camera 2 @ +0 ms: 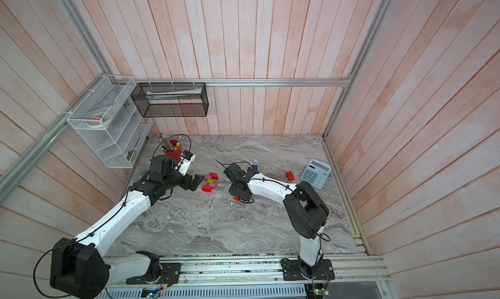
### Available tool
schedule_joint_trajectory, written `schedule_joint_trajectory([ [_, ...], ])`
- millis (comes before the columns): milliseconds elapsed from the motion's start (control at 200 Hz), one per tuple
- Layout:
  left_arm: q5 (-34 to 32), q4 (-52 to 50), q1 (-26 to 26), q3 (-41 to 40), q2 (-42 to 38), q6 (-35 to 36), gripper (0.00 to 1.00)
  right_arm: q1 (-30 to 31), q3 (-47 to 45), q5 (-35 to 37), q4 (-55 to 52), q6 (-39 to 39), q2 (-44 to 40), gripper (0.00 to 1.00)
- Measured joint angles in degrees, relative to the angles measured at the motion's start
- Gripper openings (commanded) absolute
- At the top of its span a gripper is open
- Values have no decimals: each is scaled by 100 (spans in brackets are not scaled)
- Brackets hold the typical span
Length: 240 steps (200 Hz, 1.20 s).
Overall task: Assemble the letter s with lego
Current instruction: Place the lego brick at the center of the board.
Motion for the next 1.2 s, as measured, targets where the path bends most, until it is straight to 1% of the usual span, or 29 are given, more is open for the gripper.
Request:
schedule_joint_trajectory([
  [120,0,2,0,0,22,0,100,-39,396,-7,-254,337,385,20],
  [205,4,15,0,0,72,-2,100,-98,503,-42,-310,551,544,22],
  [415,28,26,0,0,175,-28,100,-208,905,-74,-603,824,997,24],
  [615,109,57,0,0,205,-39,100,-210,977,-216,-658,975,1054,33],
  [740,116,85,0,0,221,-44,100,-212,979,-302,-656,1032,1054,48],
  [915,168,101,0,0,326,-103,100,-212,979,-396,-634,1091,1062,58],
  [1200,260,109,0,0,352,-170,100,-162,588,-564,-387,1228,791,59],
])
